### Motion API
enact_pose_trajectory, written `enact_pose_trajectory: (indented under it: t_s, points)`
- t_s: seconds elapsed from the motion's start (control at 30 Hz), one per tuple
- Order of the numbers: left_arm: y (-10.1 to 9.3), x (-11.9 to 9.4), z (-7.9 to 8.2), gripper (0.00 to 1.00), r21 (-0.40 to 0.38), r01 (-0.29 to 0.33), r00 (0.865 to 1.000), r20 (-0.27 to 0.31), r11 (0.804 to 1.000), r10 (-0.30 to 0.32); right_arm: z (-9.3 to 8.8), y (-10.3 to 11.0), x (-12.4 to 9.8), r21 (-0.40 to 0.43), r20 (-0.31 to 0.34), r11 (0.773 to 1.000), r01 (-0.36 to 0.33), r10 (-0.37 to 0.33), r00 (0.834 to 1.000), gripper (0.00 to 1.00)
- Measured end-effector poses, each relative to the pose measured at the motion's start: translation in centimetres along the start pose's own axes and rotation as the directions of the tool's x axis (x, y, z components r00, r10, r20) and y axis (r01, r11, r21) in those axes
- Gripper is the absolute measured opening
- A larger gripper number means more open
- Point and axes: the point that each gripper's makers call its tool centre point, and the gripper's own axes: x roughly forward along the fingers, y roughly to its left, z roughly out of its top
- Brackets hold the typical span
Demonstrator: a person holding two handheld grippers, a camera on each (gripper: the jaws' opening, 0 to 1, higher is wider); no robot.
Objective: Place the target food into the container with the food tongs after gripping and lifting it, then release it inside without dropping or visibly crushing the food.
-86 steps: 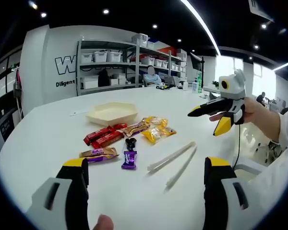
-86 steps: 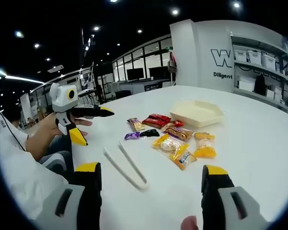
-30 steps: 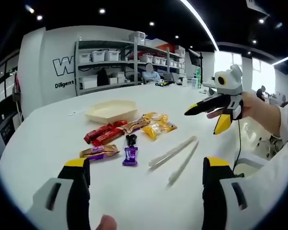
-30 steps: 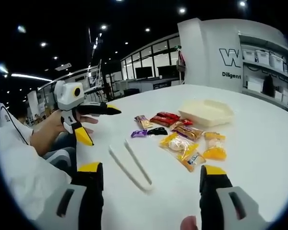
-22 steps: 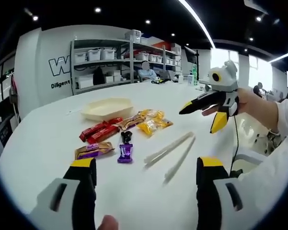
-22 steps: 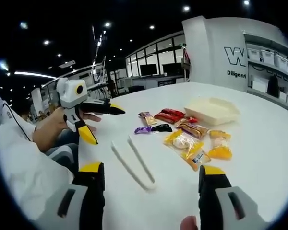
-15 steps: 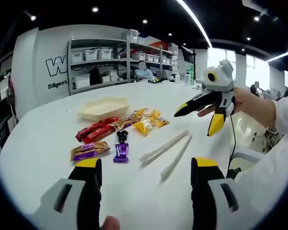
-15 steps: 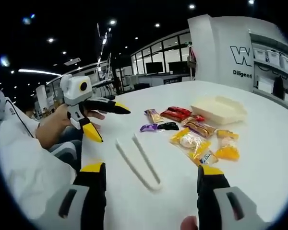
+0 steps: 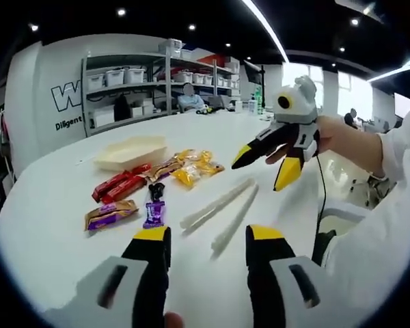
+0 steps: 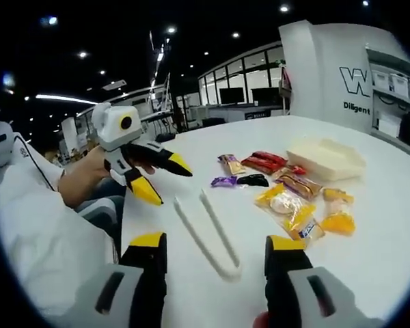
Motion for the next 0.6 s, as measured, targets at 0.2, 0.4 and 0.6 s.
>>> enact_pose_trajectory:
  t_s: [0.2, 0.4, 0.6]
  points:
    - [-0.5, 0.3, -0.3, 0.33, 0.022, 0.016, 1.0, -0.016, 1.0, -0.016, -0.2, 0.3, 0.4, -0.02, -0.013, 1.0, -0.021, 0.021, 1.0, 0.46]
    - [-0.6, 0.6, -0.7, 0.24, 0.04, 0.027, 0.999, -0.029, 0.999, -0.026, -0.7, 0.3, 0.7, -0.025, -0.033, 0.999, -0.03, 0.029, 0.999, 0.4]
    - [-0.7, 1.1, -1.0, 0.19, 0.03, 0.039, 0.999, -0.034, 0.999, -0.038, -1.2, -0.1, 1.0, -0.028, -0.051, 0.999, -0.029, 0.027, 0.998, 0.37]
